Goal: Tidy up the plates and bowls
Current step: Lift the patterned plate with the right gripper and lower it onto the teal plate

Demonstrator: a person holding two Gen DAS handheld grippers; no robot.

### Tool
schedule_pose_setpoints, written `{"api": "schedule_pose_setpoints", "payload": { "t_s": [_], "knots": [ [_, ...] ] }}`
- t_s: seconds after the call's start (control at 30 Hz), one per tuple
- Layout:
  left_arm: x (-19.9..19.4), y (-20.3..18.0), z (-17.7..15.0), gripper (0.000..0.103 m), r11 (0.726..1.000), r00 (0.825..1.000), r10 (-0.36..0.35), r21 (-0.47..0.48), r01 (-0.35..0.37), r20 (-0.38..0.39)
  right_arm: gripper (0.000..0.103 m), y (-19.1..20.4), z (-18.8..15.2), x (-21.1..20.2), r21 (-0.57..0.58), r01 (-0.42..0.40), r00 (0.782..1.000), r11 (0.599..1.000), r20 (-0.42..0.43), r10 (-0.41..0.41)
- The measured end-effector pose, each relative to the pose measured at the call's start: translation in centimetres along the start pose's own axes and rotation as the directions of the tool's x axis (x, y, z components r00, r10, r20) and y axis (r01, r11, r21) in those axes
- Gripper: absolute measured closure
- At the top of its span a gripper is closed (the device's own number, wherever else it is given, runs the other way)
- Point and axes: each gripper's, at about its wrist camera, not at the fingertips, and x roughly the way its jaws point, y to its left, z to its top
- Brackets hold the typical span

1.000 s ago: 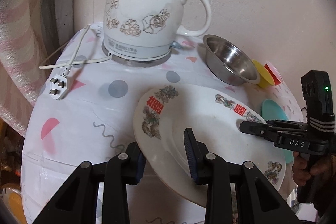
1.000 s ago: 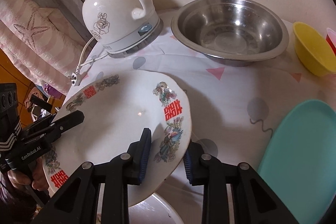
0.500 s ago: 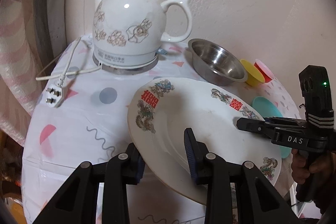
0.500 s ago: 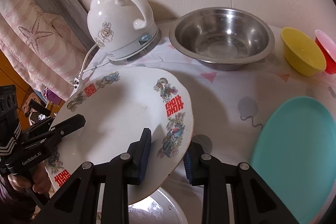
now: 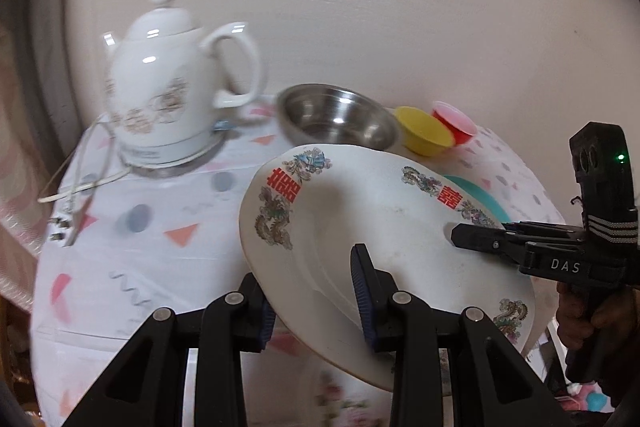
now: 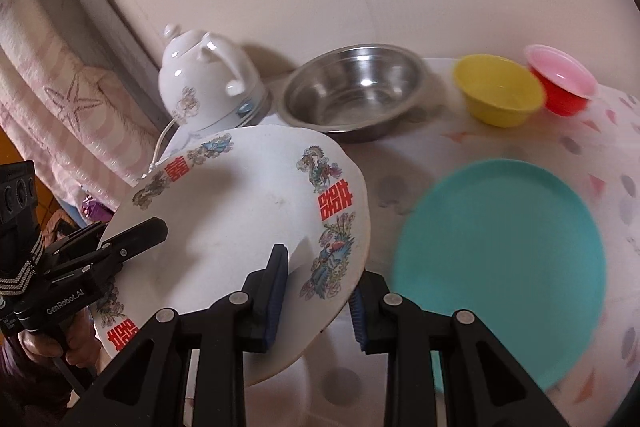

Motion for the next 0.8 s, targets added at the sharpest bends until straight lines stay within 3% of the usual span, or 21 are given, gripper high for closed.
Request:
{"api": "schedule_pose_setpoints", "payload": {
  "t_s": [0.43,0.8],
  "knots": [
    [5.2,-10.5,0.8,0.069,0.997,0.995,-0.064,0.039,0.067,-0.071,0.075,-9.7,-1.9,-5.6,0.073,0.090,0.996,0.993,0.013,-0.091],
    [8.9,-14.8,1.2,0.068,0.998,0.991,-0.043,0.036,0.048,-0.127,0.074,-15.1,-1.7,-6.1,0.067,0.120,0.993,0.991,-0.015,-0.119]
  ]
}}
